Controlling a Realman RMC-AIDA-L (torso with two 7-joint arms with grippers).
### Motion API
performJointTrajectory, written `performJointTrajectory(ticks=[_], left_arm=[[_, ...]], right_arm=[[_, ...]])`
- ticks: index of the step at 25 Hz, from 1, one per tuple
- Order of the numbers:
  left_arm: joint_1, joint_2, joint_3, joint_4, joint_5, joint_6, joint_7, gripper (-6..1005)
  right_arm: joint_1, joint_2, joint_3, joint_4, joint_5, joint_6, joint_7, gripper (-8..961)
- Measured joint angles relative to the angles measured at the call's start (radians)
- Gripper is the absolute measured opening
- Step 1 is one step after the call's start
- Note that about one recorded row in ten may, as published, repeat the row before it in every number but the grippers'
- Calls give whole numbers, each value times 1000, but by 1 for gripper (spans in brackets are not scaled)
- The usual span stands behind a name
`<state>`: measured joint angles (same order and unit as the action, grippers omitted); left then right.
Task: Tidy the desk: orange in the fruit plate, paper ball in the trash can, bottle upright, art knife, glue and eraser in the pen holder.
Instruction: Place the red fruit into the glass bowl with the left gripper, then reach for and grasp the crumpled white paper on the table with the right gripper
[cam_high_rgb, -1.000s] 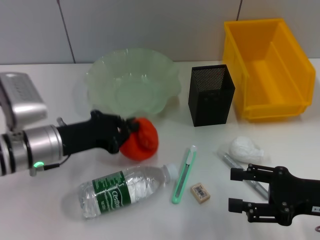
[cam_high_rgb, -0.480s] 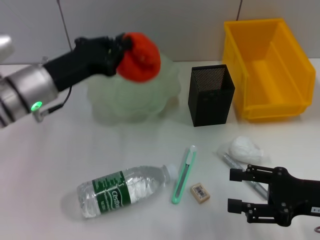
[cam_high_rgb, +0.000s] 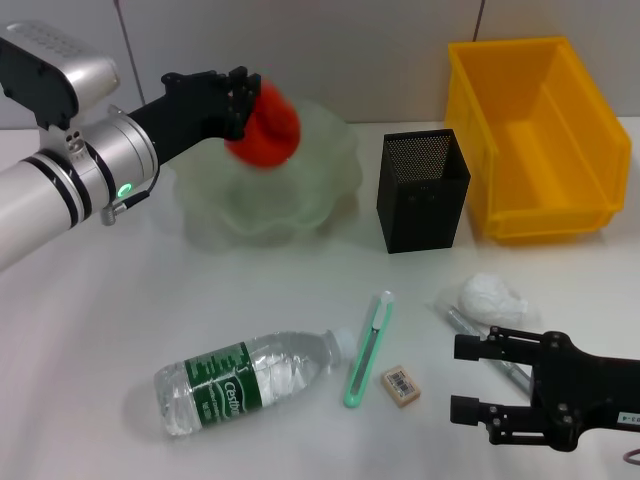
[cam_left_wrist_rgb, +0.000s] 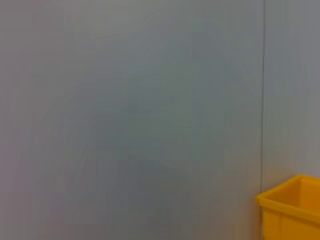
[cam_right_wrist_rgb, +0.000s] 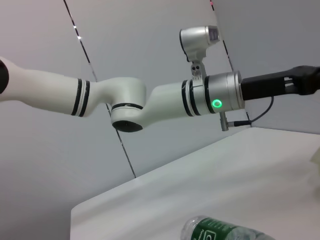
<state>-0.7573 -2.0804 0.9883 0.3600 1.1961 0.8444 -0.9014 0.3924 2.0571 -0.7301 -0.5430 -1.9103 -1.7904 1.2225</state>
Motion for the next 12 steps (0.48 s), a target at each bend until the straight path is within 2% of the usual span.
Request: performJointTrajectory(ticks=[6,10,12], left_arm=[[-10,0,0,-24,-25,-16,32,138],[4,4,4,-16,-26,34,-38,388],[51,18,37,39,3,193,-179,468]], right_arm=[[2,2,0,0,1,0,-1,771],[2,2,0,0,1,4,-1,771],[2,3,1,-1,1,6,-1,771]])
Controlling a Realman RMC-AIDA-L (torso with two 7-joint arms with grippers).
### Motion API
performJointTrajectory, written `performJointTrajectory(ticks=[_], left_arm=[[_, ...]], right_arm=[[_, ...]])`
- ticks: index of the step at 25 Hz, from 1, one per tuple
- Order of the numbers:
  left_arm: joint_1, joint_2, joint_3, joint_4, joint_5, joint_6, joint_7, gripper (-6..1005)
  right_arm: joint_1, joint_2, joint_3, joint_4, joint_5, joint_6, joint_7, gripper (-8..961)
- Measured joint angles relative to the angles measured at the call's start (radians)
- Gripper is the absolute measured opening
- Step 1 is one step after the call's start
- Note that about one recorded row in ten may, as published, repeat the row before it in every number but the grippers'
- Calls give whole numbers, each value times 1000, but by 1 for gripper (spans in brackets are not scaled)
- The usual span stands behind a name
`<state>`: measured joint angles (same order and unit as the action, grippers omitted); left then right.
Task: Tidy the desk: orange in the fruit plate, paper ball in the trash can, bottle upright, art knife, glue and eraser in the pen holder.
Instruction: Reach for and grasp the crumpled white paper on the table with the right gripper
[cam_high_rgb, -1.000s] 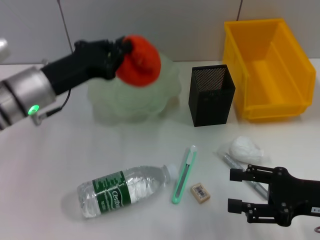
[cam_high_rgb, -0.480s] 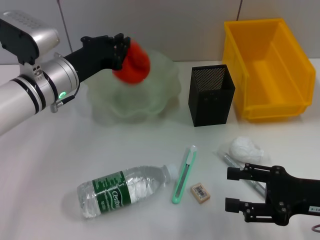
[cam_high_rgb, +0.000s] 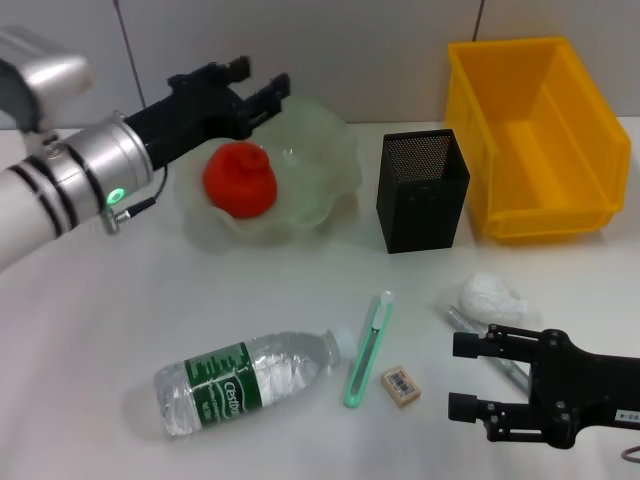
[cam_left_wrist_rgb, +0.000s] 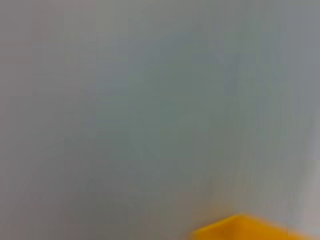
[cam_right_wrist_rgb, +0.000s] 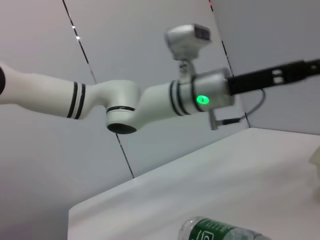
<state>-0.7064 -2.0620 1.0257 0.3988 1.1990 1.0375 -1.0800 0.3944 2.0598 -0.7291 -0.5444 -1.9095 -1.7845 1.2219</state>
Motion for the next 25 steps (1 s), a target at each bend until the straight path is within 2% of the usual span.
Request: performJointTrajectory(ticks=[3,4,5,6,7,8,10,11,13,14,18,19,20,22,25], left_arm=[[9,2,7,13,8,29,-23,587],[34,9,25,50,30,100,-77,627],[34,9,25,50,30,100,-77,652],[94,23,52,140,110,254,-184,676],[94,23,52,140,110,254,-184,701],[131,36,56,183,180,375,-249,725],[131,36,56,183,180,375,-249,774],[155,62,54,178,262,517,-277,799],[155,62,54,178,262,517,-277,810],[179,68,52,181,327,581,-271,815],[179,68,52,181,327,581,-271,815],[228,62,44,186,457,594,-207,815],[245,55,43,187,476,573,-172,815],[245,55,43,187,476,573,-172,815],[255,51,42,189,477,562,-150,815]], right_arm=[[4,-3,0,0,0,2,4,771],[4,-3,0,0,0,2,4,771],[6,-4,1,0,0,2,4,771],[9,-5,1,-2,0,2,5,771],[9,-5,1,-2,0,2,5,771],[10,-5,1,-2,0,2,5,771],[12,-7,1,-1,0,3,5,770],[12,-7,0,-2,0,3,6,770],[12,-7,0,-2,0,3,6,770],[12,-7,0,-4,0,3,8,770],[11,-12,0,-7,-1,3,18,770],[11,-14,0,-7,0,3,19,770],[10,-14,1,-7,-1,3,19,770],[9,-15,26,-11,4,-15,30,770],[11,-18,129,-75,22,-94,124,771]])
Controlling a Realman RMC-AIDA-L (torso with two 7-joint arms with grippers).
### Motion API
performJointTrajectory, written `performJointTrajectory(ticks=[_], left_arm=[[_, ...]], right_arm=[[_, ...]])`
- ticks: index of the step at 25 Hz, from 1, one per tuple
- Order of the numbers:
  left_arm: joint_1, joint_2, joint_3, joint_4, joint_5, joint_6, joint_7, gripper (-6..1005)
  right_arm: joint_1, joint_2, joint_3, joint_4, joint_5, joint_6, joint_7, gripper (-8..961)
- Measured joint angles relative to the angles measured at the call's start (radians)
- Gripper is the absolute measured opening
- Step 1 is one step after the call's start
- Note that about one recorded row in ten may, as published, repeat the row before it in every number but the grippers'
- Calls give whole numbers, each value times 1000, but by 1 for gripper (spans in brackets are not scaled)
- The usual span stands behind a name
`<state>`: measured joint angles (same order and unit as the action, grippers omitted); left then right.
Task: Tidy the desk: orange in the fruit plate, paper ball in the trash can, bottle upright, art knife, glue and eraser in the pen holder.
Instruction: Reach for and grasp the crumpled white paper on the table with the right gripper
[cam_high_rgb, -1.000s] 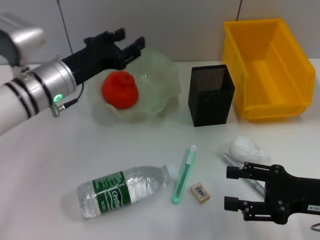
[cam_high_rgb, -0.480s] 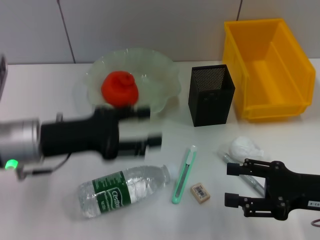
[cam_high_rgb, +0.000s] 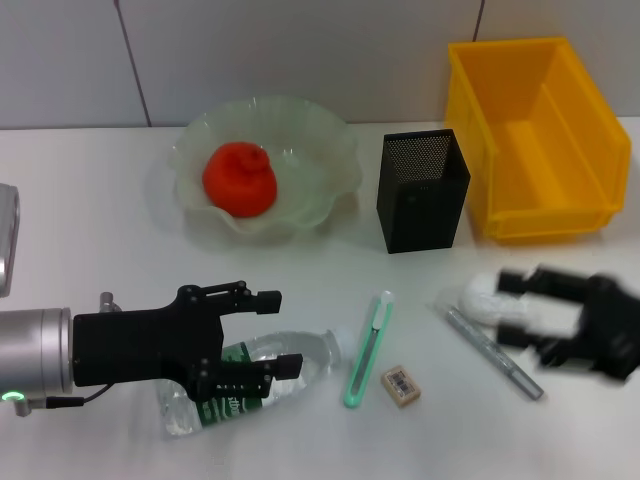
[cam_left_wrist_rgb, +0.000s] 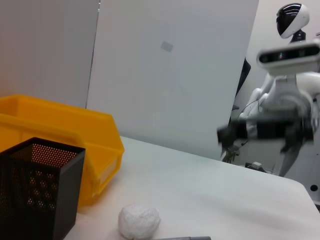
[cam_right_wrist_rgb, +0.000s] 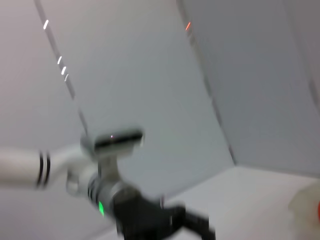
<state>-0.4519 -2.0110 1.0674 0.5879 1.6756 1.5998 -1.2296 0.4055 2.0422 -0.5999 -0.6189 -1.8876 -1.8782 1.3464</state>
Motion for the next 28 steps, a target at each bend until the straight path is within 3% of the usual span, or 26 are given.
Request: performJointTrajectory(ticks=[1,2,4,6,8,11,15,16,20,21,22,23,28], left_arm=[[0,0,0,1,0,-1,0,815],[0,0,0,1,0,-1,0,815],[0,0,0,7,0,-1,0,815],[0,-1,0,8,0,-1,2,815],[0,-1,0,8,0,-1,3,815],[-4,-3,-11,8,0,-2,8,815],[-7,-5,-24,8,5,-2,9,815],[-7,-5,-24,8,5,-2,9,815],[-8,-6,-26,8,6,-3,10,815],[-9,-7,-26,9,5,-10,10,815],[-9,-7,-26,9,5,-10,10,815],[-10,-7,-26,9,5,-13,10,815],[-10,-6,-26,9,2,-16,10,815]], right_arm=[[9,0,54,-110,3,-42,137,771],[9,0,54,-110,3,-42,137,771],[27,-6,67,-242,-7,-61,285,771],[91,-31,62,-409,-118,-70,488,771],[120,-40,62,-439,-169,-73,534,771],[253,-73,36,-487,-406,-86,660,771],[326,-77,-40,-495,-543,-51,710,770],[351,-62,-113,-505,-618,7,734,770],[357,-37,-202,-507,-669,95,749,760],[358,-21,-252,-500,-693,143,754,758],[358,-21,-252,-500,-693,143,754,755],[355,1,-301,-492,-718,190,755,753],[339,29,-375,-490,-747,275,755,741]])
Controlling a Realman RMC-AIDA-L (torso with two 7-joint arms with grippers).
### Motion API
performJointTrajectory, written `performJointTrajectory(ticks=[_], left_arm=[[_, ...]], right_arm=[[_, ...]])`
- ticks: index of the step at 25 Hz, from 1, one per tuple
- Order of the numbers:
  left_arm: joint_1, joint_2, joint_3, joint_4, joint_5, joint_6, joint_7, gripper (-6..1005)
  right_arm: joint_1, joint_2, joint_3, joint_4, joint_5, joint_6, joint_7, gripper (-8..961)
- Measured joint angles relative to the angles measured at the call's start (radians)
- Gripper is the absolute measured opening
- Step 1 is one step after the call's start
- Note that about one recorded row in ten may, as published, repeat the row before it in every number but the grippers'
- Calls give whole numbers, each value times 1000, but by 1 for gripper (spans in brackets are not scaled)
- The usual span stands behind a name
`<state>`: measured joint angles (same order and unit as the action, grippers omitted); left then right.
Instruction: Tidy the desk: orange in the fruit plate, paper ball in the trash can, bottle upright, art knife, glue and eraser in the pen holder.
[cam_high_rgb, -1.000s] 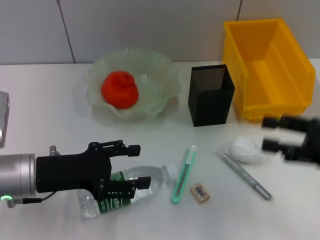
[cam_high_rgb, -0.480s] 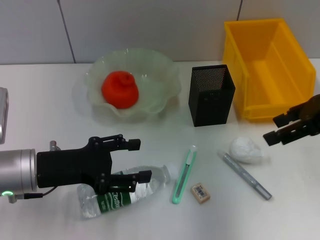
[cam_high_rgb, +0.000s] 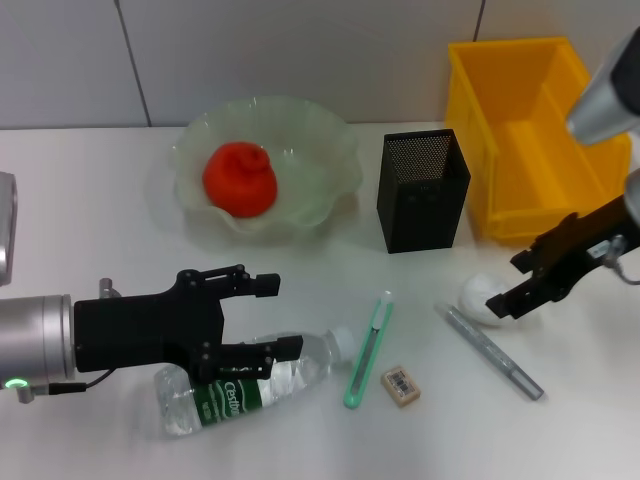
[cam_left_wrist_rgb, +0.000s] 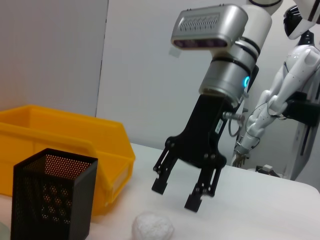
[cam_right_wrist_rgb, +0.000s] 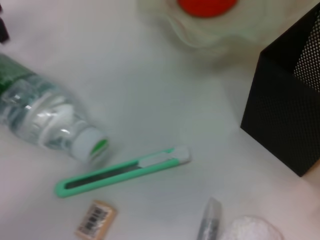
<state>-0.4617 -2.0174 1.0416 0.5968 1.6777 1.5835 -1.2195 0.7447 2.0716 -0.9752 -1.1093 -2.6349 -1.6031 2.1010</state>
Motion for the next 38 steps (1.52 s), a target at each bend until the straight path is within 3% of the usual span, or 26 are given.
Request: performJointTrajectory(ticks=[13,29,35,36,37,38], left_arm=[[-2,-2,0,-1,-2,-9,-4,815],[-13,-4,-15,-3,-2,-12,-8,814],[-19,-2,-15,-2,0,-18,-9,814],[-19,-2,-15,-3,1,-20,-9,814],[-21,-2,-15,-3,3,-23,-9,814],[-21,-2,-15,-3,4,-24,-8,814]], right_arm=[[-31,11,-190,90,9,244,14,709],[-13,9,-226,141,9,289,12,670],[-13,8,-183,-11,20,144,59,597],[-13,8,-111,-143,31,42,95,583],[-12,8,-99,-155,33,33,99,569],[3,5,-10,-240,48,-20,134,555]])
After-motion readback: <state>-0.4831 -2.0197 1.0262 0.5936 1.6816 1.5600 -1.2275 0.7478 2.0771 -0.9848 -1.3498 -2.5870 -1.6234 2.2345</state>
